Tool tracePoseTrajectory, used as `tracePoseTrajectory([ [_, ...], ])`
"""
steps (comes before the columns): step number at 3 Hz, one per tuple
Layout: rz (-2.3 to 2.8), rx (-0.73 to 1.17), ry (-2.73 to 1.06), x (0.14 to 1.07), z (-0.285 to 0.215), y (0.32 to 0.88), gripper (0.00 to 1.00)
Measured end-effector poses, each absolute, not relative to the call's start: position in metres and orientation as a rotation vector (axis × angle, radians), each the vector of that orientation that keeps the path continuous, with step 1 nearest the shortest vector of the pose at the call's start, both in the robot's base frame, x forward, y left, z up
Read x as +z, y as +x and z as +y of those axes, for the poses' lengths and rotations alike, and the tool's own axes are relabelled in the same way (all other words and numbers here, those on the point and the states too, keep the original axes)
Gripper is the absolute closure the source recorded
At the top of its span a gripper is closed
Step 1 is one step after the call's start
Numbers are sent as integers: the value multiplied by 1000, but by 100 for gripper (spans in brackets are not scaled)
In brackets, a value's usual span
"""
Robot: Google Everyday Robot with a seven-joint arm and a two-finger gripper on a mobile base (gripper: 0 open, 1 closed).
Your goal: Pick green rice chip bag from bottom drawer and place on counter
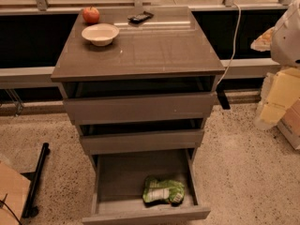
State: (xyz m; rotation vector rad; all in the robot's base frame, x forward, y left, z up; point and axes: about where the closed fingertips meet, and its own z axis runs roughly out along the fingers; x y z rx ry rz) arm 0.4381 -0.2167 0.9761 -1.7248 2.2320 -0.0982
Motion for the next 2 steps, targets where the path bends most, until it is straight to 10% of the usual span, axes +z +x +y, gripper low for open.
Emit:
tracePoseTrajectory([
  [2, 2218, -109, -1723, 960, -216, 441, 0],
])
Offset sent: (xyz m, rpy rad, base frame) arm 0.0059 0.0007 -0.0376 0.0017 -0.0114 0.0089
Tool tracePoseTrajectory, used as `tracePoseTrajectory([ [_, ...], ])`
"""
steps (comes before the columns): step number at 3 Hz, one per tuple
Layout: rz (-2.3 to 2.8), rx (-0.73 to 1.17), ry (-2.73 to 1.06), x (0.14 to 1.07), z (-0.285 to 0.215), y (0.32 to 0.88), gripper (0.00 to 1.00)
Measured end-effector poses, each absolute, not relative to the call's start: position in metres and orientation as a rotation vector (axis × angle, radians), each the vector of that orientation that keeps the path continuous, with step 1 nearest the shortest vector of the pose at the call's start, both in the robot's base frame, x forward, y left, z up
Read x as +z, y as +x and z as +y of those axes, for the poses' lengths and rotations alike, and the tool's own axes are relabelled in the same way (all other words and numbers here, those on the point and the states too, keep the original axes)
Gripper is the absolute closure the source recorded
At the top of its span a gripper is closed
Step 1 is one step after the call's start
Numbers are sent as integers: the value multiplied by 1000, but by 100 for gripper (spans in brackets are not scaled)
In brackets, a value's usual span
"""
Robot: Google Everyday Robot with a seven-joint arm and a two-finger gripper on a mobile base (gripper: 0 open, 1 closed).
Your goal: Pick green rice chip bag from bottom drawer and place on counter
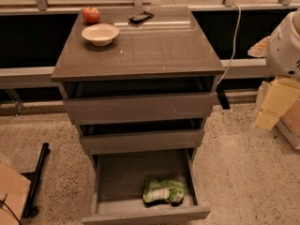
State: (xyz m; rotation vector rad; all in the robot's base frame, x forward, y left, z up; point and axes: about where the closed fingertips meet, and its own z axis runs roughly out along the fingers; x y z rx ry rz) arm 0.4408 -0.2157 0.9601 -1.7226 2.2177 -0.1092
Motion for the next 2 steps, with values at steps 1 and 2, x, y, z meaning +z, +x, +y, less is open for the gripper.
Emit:
tracePoseTrajectory([
  [1, 2178, -43, -1691, 934, -218, 445, 0],
  [2, 2131, 33, -1663, 908, -220, 453, 0],
])
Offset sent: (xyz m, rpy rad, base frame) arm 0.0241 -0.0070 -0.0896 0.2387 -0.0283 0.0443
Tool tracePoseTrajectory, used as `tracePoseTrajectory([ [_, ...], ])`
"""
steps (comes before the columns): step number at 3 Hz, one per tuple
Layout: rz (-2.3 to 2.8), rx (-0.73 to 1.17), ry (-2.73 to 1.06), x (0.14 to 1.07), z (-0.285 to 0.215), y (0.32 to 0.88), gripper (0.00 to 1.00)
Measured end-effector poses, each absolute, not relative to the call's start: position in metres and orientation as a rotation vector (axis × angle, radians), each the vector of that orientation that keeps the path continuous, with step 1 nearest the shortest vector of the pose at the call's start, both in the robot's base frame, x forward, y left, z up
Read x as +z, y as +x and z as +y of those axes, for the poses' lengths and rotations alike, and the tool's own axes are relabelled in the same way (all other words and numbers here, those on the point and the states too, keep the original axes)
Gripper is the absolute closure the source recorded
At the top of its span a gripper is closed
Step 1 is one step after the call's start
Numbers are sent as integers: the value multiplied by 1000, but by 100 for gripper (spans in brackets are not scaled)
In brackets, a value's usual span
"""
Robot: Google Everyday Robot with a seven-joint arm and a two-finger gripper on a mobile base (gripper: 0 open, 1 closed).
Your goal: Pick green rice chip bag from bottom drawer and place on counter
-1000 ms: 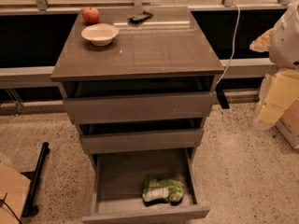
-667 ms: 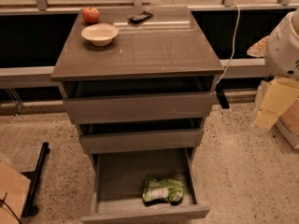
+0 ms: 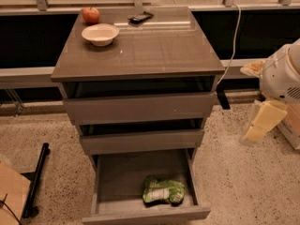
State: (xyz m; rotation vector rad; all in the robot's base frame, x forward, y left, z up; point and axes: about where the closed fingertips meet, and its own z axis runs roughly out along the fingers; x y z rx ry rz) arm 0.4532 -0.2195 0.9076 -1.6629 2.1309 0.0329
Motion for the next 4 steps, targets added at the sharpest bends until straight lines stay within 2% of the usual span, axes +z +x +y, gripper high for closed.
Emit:
tracePoseTrajectory([
  [2, 2086, 272, -1645, 823, -225, 477, 0],
  [3, 2086, 309, -1647, 810, -225, 480, 0],
  [4, 2108, 262, -1617, 808, -226, 479, 0],
])
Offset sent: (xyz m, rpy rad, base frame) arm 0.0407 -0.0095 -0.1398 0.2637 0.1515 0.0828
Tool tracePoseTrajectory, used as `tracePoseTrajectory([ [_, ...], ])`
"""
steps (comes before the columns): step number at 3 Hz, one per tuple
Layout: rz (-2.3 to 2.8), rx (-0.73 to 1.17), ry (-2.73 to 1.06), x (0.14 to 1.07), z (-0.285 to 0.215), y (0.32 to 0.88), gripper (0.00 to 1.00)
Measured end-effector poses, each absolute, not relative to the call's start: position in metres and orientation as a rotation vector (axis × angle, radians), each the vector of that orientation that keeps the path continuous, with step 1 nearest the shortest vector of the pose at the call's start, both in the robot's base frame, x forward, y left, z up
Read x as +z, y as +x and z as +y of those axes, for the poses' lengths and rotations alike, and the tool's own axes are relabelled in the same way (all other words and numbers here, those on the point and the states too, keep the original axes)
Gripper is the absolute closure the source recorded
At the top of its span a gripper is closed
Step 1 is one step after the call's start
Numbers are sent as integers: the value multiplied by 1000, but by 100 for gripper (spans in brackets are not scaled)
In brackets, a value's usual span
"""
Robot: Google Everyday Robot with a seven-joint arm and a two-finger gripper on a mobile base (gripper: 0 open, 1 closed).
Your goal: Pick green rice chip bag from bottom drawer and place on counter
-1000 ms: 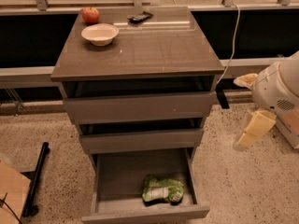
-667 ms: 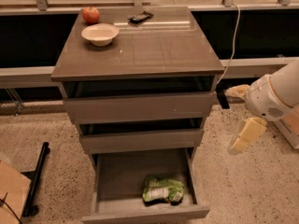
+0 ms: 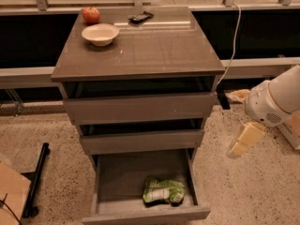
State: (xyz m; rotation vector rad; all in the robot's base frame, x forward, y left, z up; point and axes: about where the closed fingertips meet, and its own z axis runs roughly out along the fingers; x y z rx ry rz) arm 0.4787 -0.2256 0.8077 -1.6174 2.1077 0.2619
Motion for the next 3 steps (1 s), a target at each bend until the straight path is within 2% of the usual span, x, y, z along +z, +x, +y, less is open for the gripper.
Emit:
tracePoseTrajectory([
  [2, 2096, 363, -1558, 704, -201, 485, 0],
  [3, 2108, 489, -1532, 624, -191, 491, 0],
])
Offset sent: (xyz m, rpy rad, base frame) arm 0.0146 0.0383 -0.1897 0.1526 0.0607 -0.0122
